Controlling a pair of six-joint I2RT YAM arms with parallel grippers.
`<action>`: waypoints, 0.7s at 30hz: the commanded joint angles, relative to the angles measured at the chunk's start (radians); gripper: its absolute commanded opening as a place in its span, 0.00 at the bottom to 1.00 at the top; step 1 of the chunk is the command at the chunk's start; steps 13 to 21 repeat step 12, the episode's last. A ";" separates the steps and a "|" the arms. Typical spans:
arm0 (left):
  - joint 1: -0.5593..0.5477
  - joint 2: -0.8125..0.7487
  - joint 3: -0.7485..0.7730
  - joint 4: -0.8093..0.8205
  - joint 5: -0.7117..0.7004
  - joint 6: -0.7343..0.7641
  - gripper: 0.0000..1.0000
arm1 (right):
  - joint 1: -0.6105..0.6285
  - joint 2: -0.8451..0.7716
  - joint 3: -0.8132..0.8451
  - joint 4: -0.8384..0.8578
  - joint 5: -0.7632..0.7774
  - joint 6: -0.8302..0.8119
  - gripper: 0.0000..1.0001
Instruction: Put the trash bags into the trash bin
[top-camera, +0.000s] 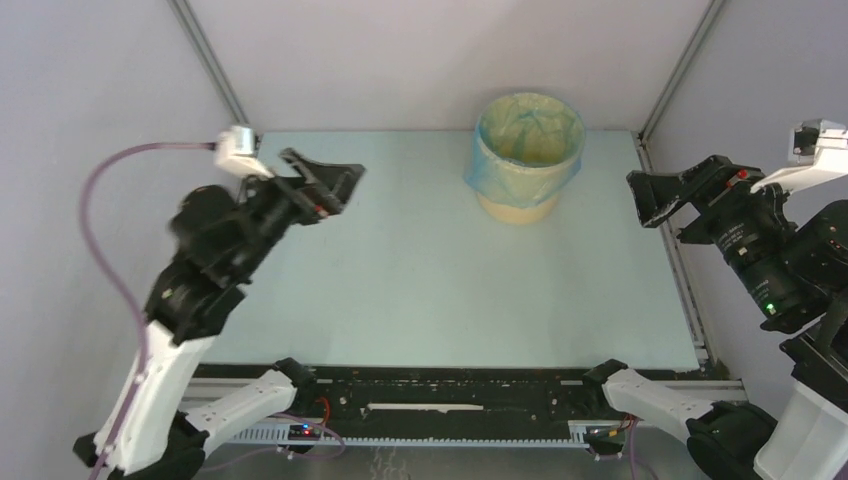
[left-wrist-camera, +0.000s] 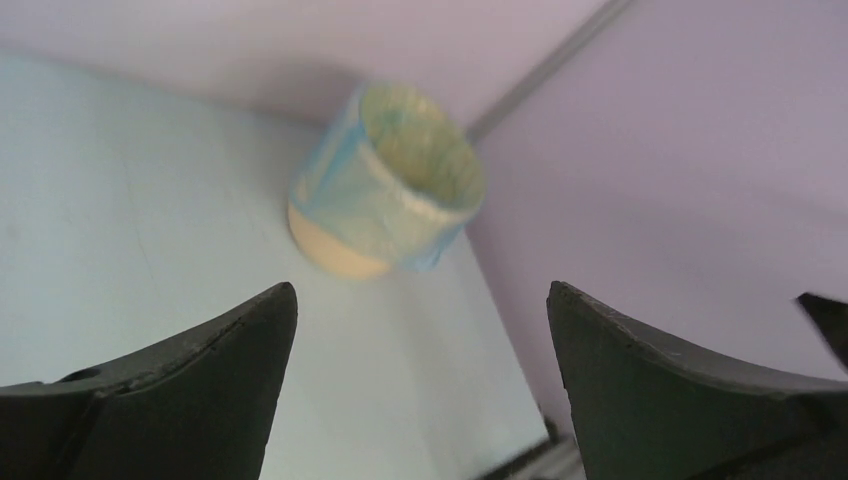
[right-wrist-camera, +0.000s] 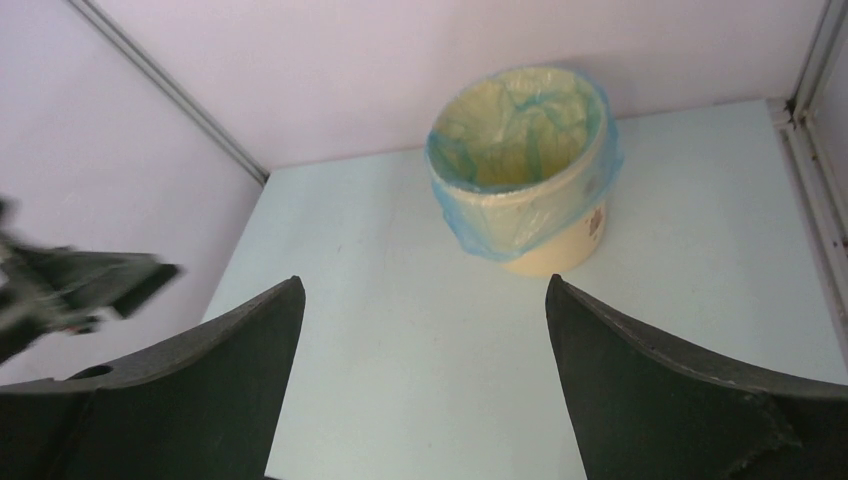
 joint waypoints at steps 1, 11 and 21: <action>0.001 -0.032 0.167 -0.158 -0.244 0.194 1.00 | -0.002 0.046 0.035 -0.030 0.033 -0.029 1.00; 0.000 0.040 0.421 -0.157 -0.358 0.380 1.00 | -0.002 -0.064 -0.141 0.141 0.029 0.003 1.00; 0.000 0.049 0.432 -0.156 -0.356 0.391 1.00 | -0.002 -0.074 -0.149 0.162 0.037 0.002 0.99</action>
